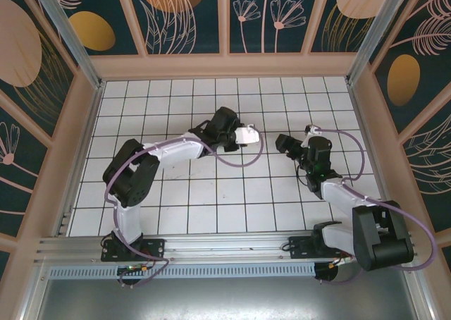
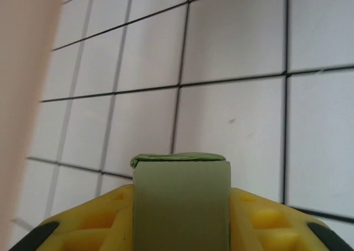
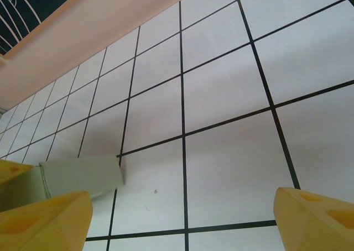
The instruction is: Fold the paper box
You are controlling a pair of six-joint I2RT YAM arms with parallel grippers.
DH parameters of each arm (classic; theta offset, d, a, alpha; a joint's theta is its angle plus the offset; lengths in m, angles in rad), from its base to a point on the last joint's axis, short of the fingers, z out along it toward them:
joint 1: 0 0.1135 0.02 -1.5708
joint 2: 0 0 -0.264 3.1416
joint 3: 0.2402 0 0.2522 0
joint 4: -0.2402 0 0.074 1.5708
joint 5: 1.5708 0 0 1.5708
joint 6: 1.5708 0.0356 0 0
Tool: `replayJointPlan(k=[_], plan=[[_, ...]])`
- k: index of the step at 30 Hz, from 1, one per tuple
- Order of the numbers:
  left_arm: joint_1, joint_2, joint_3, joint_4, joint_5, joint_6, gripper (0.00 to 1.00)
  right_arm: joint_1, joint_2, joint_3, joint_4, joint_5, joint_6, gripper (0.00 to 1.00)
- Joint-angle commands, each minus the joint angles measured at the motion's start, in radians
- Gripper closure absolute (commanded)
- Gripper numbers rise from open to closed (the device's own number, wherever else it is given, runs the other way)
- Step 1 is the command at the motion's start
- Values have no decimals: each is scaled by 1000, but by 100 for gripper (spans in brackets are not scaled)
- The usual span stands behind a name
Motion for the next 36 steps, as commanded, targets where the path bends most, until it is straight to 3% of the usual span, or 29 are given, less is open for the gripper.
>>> replayJointPlan(k=[1,12,20,24,28,32,36], plan=[[-7,-22,-71,239,-186,160,68,-9,18,-17,48,-11,9,14],[-24,5,-126,224,-160,157,61,-11,20,-19,45,-7,6,14],[-23,-8,-112,143,-46,45,32,-13,20,-11,46,-9,3,14],[-23,-63,-130,173,35,-92,17,-18,3,-13,41,7,-15,14],[-11,-151,-216,320,115,-275,3,-26,0,-9,59,17,-42,13],[46,-242,-319,415,168,-469,1,-28,7,5,91,76,-129,9],[136,-392,-512,564,96,-652,1,-29,20,-3,203,182,-240,2]])
